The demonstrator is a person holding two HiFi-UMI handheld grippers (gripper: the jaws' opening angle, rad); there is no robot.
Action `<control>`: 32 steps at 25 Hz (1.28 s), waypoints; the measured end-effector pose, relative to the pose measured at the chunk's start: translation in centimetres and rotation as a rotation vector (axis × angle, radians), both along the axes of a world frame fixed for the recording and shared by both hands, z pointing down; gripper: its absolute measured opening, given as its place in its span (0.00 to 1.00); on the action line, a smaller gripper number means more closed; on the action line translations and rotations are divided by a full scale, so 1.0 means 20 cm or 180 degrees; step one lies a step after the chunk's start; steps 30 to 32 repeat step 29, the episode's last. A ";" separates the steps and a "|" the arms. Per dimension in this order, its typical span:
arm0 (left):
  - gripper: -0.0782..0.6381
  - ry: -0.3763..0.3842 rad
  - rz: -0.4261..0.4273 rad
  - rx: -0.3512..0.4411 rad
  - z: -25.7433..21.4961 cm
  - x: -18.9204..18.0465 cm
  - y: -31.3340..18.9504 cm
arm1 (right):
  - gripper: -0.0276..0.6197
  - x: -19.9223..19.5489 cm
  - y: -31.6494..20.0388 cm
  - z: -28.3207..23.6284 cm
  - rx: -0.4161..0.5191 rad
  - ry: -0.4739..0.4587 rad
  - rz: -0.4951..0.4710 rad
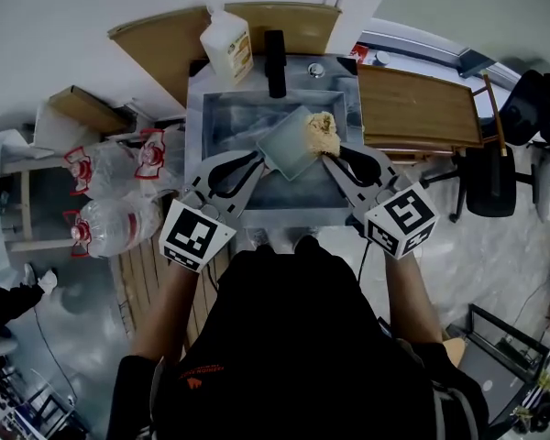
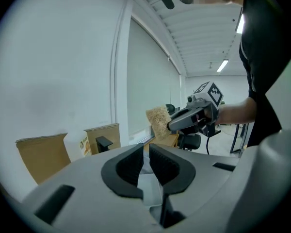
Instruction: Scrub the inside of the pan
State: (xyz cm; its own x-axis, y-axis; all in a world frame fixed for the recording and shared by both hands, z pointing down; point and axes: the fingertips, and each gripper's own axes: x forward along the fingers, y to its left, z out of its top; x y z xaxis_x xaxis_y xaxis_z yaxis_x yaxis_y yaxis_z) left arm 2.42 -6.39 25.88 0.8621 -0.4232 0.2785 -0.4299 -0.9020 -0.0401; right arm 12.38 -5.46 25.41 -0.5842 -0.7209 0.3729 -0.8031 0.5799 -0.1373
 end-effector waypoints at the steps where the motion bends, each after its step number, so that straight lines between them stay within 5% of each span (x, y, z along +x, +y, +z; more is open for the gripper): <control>1: 0.18 0.0025 0.0012 -0.0006 -0.01 0.01 0.00 | 0.15 0.00 0.00 -0.01 0.0014 -0.0022 0.0003; 32: 0.15 0.0106 0.0060 0.0046 -0.05 0.08 -0.03 | 0.15 0.00 -0.05 -0.03 0.0043 -0.0019 -0.0002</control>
